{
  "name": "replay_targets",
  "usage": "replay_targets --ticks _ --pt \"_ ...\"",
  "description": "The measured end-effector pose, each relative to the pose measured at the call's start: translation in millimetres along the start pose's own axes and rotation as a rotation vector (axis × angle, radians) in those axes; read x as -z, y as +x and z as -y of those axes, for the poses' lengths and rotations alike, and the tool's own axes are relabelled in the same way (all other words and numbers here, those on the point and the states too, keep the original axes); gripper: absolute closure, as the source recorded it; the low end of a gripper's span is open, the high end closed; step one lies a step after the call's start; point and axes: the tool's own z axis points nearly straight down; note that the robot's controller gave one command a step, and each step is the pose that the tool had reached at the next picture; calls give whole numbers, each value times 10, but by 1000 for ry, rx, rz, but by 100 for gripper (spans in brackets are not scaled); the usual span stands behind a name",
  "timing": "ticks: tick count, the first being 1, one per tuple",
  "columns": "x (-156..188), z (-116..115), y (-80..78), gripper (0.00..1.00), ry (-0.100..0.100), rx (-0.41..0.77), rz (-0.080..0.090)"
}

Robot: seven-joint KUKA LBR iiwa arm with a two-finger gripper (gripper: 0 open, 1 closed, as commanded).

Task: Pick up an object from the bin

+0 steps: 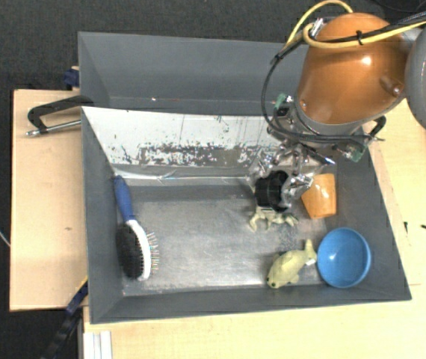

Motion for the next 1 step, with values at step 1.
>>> replay_targets --ticks 1 --pt "797 -91 590 100 -1 160 -4"
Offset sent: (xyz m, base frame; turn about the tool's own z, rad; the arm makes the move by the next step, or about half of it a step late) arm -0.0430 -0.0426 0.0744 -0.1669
